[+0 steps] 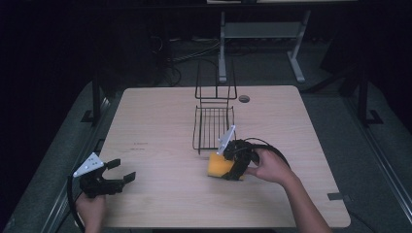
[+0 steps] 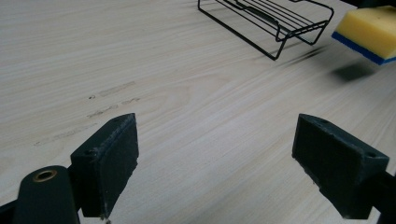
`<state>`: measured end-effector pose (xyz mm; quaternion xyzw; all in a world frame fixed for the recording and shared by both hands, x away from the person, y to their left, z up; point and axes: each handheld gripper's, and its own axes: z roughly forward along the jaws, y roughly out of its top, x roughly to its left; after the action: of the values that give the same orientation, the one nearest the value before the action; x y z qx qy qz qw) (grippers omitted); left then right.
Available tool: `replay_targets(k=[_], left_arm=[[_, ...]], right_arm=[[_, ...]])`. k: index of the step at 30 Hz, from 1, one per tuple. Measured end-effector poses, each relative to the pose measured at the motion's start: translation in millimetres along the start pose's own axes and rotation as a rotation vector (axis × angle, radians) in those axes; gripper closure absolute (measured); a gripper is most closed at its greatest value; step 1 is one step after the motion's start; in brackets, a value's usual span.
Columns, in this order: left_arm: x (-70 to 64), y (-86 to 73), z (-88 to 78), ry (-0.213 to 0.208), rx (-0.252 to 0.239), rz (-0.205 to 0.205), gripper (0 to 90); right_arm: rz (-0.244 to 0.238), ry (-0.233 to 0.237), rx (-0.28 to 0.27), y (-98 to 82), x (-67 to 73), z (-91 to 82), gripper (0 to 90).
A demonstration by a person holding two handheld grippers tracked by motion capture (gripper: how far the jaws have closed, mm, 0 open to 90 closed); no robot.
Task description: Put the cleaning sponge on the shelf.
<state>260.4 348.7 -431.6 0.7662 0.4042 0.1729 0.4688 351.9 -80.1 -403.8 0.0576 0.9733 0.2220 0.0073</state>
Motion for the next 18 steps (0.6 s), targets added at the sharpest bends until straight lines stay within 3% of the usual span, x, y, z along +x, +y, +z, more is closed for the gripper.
replay_targets(k=[18], left_arm=[[0.5,-0.3,0.7,-0.002,0.002,-0.005,14.1]], right_arm=[[-0.023,0.001,-0.037,20.7,-23.1,-4.9,21.6]])
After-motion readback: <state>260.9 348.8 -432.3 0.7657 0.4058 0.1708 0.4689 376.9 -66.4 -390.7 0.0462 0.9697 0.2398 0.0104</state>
